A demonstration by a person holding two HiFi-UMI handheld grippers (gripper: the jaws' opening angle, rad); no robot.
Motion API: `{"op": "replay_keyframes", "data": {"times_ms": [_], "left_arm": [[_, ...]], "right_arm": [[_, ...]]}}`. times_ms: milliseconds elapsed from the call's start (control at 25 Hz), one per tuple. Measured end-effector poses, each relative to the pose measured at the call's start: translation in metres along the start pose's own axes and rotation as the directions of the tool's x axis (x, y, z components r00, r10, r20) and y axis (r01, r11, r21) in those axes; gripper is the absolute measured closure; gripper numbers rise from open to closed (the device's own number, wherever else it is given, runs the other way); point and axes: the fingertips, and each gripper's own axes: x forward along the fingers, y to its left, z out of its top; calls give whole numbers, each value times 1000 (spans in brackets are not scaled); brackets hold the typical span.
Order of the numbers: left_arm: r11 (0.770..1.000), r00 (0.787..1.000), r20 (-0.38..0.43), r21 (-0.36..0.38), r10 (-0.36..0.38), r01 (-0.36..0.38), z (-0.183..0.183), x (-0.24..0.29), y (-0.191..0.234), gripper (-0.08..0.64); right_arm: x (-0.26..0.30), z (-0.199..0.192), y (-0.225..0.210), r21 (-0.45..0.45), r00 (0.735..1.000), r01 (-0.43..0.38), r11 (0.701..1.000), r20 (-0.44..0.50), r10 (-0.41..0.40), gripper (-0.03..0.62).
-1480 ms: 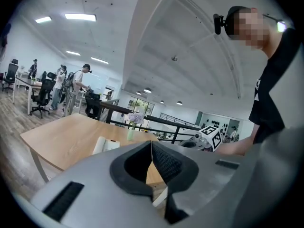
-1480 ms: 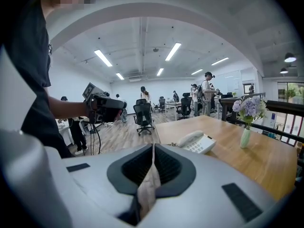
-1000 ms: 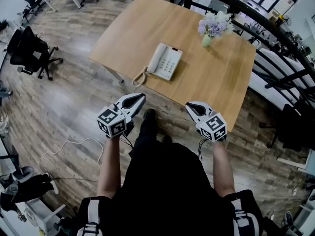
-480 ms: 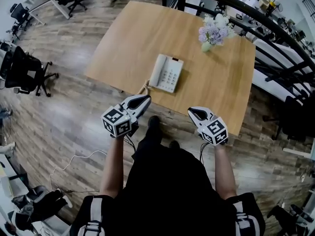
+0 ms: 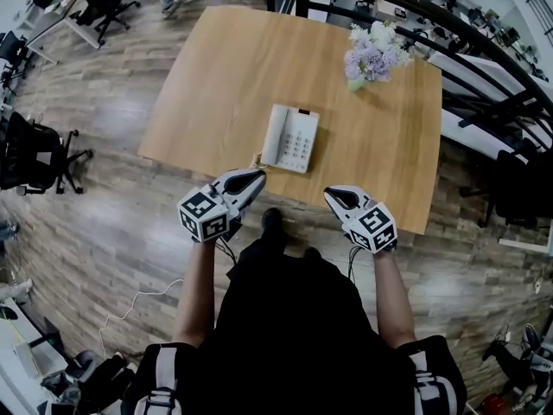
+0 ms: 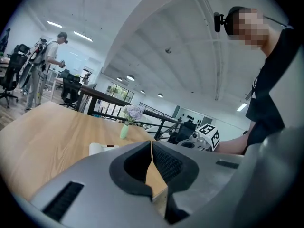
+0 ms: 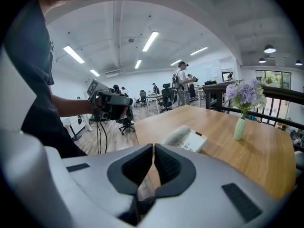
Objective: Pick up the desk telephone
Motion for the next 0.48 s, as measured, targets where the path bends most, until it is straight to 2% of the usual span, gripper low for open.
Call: {"op": "replay_keyframes", "data": {"times_ms": [160, 320, 480], "left_arm": [[999, 999, -5, 7, -39, 39, 8, -1, 15, 538], [998, 998, -14, 13, -65, 65, 15, -5, 35, 538], [994, 994, -27, 16, -103, 104, 16, -6, 52, 538]], "right_arm": [[17, 15, -1, 3, 1000, 21, 1000, 5, -21, 566], [36, 37, 5, 58, 999, 12, 998, 33, -14, 566], [56, 54, 7, 67, 998, 39, 997, 55, -43, 566]]}}
